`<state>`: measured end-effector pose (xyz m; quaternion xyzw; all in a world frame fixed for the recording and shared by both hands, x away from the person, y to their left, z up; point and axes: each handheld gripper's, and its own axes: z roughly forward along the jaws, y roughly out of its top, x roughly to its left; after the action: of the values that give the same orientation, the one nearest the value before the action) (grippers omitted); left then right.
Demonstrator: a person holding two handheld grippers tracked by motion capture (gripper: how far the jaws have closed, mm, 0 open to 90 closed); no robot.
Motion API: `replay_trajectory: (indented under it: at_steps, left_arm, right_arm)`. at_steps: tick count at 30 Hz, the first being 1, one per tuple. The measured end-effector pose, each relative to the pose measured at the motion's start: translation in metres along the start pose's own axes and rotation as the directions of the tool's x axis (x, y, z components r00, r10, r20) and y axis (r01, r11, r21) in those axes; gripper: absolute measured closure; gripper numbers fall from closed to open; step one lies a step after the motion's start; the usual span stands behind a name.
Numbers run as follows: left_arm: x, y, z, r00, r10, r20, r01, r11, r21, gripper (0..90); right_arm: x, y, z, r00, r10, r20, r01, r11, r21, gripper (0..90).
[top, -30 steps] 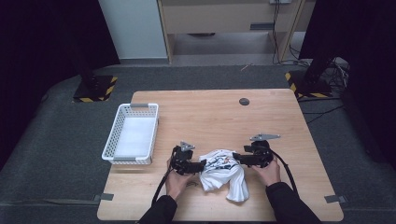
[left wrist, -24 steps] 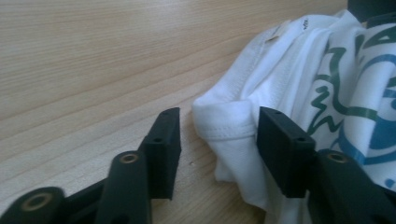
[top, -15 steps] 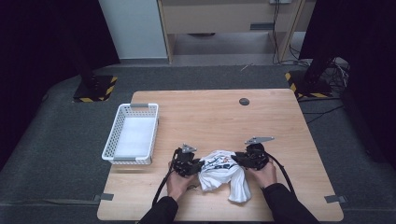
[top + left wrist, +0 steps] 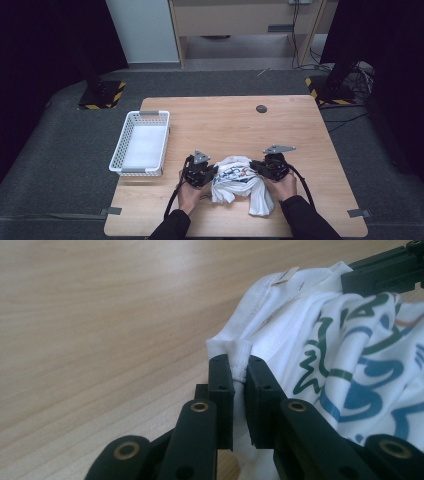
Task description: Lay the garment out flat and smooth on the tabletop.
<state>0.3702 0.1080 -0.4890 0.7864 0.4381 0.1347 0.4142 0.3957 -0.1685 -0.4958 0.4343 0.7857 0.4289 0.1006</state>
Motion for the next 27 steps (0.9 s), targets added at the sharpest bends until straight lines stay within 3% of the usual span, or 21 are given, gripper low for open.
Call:
replay_trajectory:
  at_steps: [3,12,13,19,26,27]
  left_arm:
    - [-0.001,0.005,-0.004,0.9999,0.011,-0.003,-0.011,0.9997,-0.02,83.6]
    - [-0.005,0.024,-0.015,0.9989,0.043,-0.017,-0.044,0.9963,-0.074,83.7]
    - [-0.006,0.032,-0.02,0.9987,0.047,-0.019,-0.049,0.994,-0.098,83.7]
    - [-0.01,0.052,-0.028,0.9966,0.074,-0.035,-0.078,0.9872,-0.139,83.8]
    - [-0.016,0.081,-0.033,0.9889,0.121,-0.086,-0.134,0.9767,-0.168,83.8]
    - [-0.016,0.085,-0.032,0.9876,0.125,-0.095,-0.14,0.9748,-0.173,83.7]
  right_arm:
    - [0.0,0.007,-0.011,0.9998,0.0,0.02,0.001,0.998,-0.06,84.7]
    - [0.003,0.019,-0.027,0.9985,-0.023,0.049,0.029,0.993,-0.111,85.0]
    - [0.003,0.024,-0.033,0.9983,-0.019,0.055,0.026,0.99,-0.138,85.1]
    - [0.001,0.04,-0.05,0.9975,0.0,0.07,0.014,0.978,-0.207,85.2]
    - [0.0,0.056,-0.061,0.9952,0.011,0.098,0.015,0.965,-0.261,85.3]
    - [-0.001,0.061,-0.064,0.9936,0.017,0.112,0.015,0.959,-0.284,85.3]
